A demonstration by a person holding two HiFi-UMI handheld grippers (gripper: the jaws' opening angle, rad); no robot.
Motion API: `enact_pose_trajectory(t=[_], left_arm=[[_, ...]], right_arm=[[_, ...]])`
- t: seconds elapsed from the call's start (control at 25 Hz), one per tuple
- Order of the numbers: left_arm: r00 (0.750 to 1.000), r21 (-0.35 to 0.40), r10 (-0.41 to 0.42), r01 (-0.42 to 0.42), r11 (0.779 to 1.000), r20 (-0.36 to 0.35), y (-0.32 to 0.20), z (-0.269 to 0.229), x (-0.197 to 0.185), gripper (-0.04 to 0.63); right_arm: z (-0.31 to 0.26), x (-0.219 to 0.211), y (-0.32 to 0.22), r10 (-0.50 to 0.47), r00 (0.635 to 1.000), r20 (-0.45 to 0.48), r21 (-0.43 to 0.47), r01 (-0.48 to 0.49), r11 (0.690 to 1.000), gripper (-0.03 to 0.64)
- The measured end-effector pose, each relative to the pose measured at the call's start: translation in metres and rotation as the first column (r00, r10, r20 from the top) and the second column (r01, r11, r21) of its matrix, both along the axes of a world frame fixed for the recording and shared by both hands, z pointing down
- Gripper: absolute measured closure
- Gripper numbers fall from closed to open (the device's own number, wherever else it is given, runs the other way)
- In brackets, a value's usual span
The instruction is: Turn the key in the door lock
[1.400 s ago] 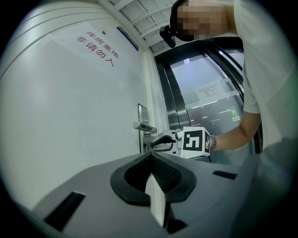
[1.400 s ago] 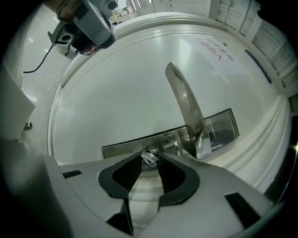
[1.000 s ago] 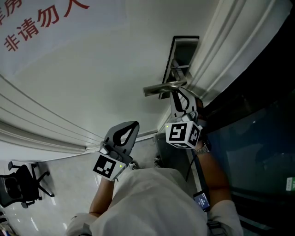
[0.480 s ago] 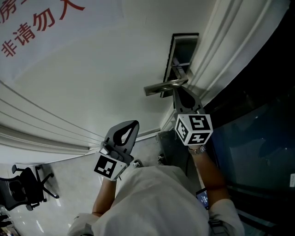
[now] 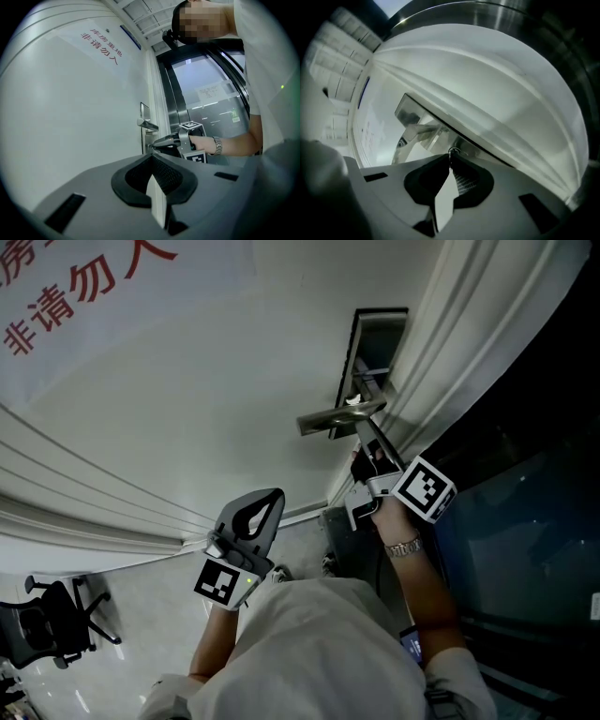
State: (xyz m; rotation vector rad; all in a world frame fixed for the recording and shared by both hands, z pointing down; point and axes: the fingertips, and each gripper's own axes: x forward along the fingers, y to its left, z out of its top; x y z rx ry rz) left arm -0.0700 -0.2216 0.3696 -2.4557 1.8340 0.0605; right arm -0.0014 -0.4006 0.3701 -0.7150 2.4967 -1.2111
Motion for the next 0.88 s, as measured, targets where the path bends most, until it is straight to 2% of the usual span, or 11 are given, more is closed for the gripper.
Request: enact_pose_trajectory(t=[0.12, 0.24, 0.36, 0.48, 0.6, 0.72, 0.8, 0.88], left_arm=[[1.0, -0.006, 0.0, 0.0, 1.0, 0.001, 0.002, 0.002, 0.0, 0.591], [1.0, -0.01, -0.003, 0.003, 1.0, 0.0, 0.005, 0.003, 0.0, 0.591], [1.0, -0.015, -0.012, 0.012, 1.0, 0.002, 0.007, 0.004, -0.003, 0.592], [1.0, -0.019, -0.027, 0.027, 0.999, 0.001, 0.009, 0.005, -0.008, 0.592], [0.999, -0.016, -0.037, 0.037, 0.999, 0.005, 0.01, 0.005, -0.011, 0.592], [0.999, -0.016, -0.046, 0.046, 0.999, 0.006, 0.011, 0.006, -0.013, 0.591], [0.999, -0.015, -0.048, 0.048, 0.999, 0.006, 0.012, 0.006, -0.013, 0.592], [0.999, -0.014, -0.048, 0.048, 0.999, 0.009, 0.012, 0.007, -0.014, 0.592]], right_arm=[[0.001, 0.003, -0.002, -0.014, 0.996, 0.092, -0.077, 0.021, 0.997, 0.6], [0.0, 0.002, -0.002, -0.02, 0.988, 0.153, -0.103, 0.036, 0.994, 0.597], [-0.004, 0.001, 0.002, -0.06, 0.983, 0.174, -0.045, 0.068, 0.997, 0.597], [-0.002, 0.003, 0.009, -0.111, 0.982, 0.154, 0.023, 0.108, 0.994, 0.597], [-0.001, 0.004, 0.017, -0.158, 0.985, 0.073, 0.105, 0.15, 0.983, 0.597], [0.002, 0.01, 0.021, -0.155, 0.987, -0.034, 0.197, 0.159, 0.968, 0.597], [0.005, 0.015, 0.021, -0.117, 0.983, -0.14, 0.273, 0.152, 0.95, 0.597], [0.006, 0.018, 0.018, -0.054, 0.955, -0.291, 0.373, 0.165, 0.913, 0.597]])
